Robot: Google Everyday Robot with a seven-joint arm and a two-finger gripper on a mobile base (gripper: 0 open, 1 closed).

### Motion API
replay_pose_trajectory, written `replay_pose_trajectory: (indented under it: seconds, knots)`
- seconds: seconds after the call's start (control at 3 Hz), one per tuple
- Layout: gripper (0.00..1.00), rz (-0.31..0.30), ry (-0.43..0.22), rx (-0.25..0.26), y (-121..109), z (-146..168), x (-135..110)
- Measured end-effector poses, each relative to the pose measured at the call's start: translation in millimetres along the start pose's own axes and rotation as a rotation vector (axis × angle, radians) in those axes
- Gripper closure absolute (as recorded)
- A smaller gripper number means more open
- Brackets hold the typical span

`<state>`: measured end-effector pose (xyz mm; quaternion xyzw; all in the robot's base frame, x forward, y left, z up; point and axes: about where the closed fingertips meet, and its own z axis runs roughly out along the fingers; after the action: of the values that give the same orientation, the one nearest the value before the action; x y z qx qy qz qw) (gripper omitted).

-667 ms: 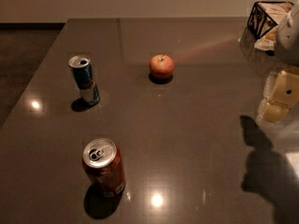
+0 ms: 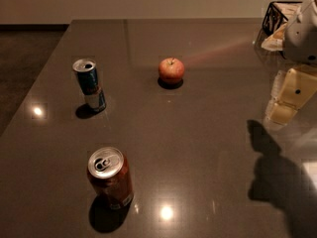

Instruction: Move redbull can near coke can

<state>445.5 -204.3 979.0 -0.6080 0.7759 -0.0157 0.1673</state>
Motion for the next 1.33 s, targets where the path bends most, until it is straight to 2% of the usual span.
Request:
replay_pose_trajectory:
  seconds: [0.67,1.33]
  knots:
    - [0.0,-0.049,-0.163,-0.03,-12,18,-92]
    - [0.0,-0.087,-0.284,-0.064,-9,44,-198]
